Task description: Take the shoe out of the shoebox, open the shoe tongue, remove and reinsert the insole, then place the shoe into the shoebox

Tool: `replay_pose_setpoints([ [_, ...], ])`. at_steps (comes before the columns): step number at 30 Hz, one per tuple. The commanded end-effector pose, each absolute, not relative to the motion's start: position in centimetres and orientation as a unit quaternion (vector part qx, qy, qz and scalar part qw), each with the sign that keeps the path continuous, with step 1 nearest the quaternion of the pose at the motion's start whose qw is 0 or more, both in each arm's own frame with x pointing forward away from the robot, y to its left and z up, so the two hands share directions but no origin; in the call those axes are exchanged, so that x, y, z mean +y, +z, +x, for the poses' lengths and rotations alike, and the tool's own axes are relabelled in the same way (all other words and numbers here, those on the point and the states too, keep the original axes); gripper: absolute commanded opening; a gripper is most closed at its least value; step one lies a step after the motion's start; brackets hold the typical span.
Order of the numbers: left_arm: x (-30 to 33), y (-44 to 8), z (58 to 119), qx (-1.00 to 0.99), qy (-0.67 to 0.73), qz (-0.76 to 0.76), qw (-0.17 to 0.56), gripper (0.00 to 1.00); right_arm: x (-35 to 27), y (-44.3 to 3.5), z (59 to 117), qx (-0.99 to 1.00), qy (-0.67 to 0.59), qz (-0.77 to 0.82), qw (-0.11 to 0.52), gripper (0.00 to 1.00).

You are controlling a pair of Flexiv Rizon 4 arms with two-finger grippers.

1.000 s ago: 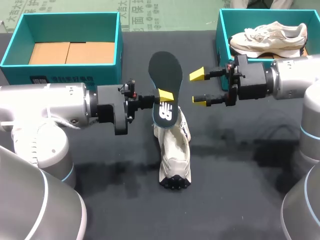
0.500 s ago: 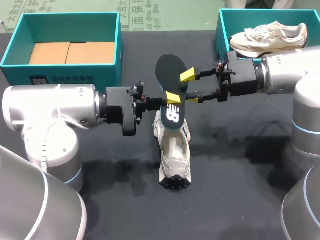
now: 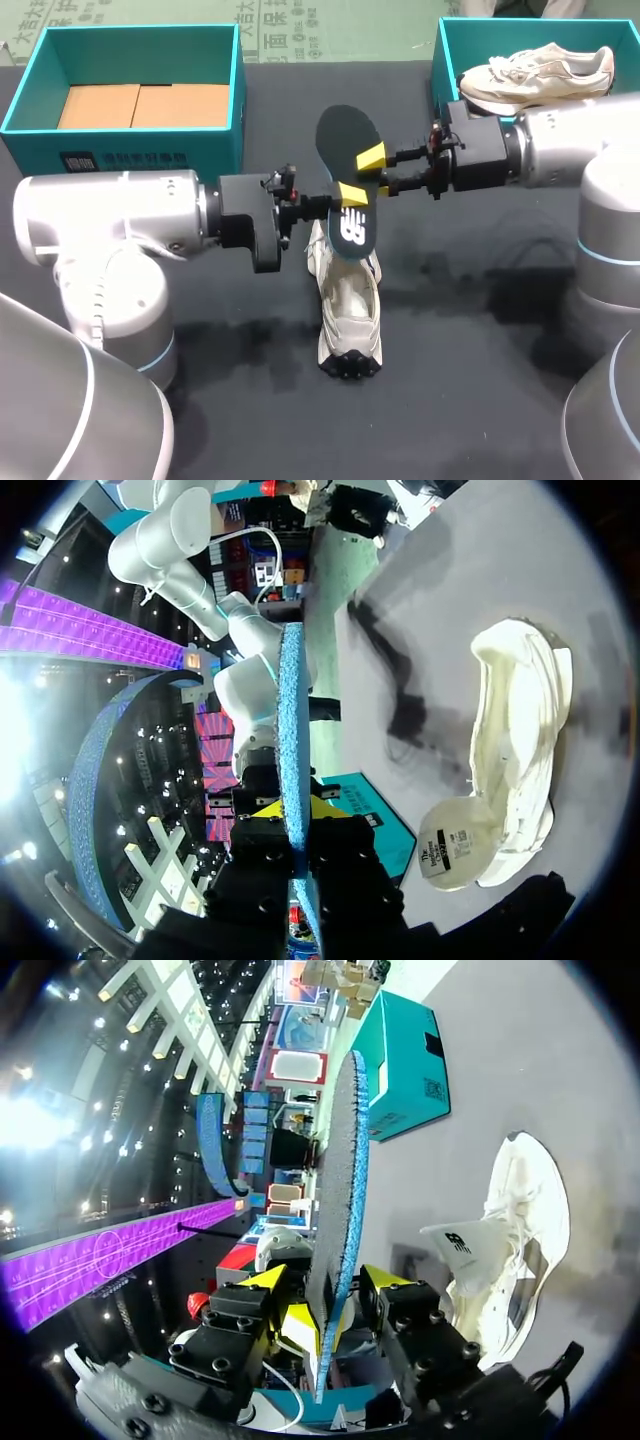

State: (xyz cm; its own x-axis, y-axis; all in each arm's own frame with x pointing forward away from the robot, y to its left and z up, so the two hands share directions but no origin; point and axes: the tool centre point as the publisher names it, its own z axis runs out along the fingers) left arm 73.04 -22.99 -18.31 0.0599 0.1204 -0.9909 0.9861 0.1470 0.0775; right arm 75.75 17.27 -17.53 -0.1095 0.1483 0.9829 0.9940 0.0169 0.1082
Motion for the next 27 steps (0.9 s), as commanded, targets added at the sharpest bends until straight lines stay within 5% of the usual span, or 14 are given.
replay_pose_setpoints([
  [1,-23.77,-18.53,73.04,0.549,-0.410,0.505,0.525,0.00,17.72,-17.68,75.88,-0.565,-0.486,-0.505,0.435,0.43],
  [10,-23.90,-18.55,73.05,0.549,-0.407,0.503,0.529,0.00,18.07,-17.66,75.91,-0.563,-0.489,-0.502,0.438,0.31],
  [18,-23.91,-18.57,73.04,0.550,-0.406,0.501,0.530,0.00,18.21,-17.68,76.02,-0.562,-0.490,-0.500,0.441,0.00],
  [26,-23.56,-18.55,72.63,0.555,-0.409,0.499,0.526,0.00,18.21,-17.73,76.08,-0.562,-0.491,-0.496,0.444,0.00],
  [27,-23.28,-18.29,72.45,0.556,-0.411,0.497,0.524,0.58,18.18,-17.76,76.10,-0.562,-0.491,-0.496,0.444,0.00],
])
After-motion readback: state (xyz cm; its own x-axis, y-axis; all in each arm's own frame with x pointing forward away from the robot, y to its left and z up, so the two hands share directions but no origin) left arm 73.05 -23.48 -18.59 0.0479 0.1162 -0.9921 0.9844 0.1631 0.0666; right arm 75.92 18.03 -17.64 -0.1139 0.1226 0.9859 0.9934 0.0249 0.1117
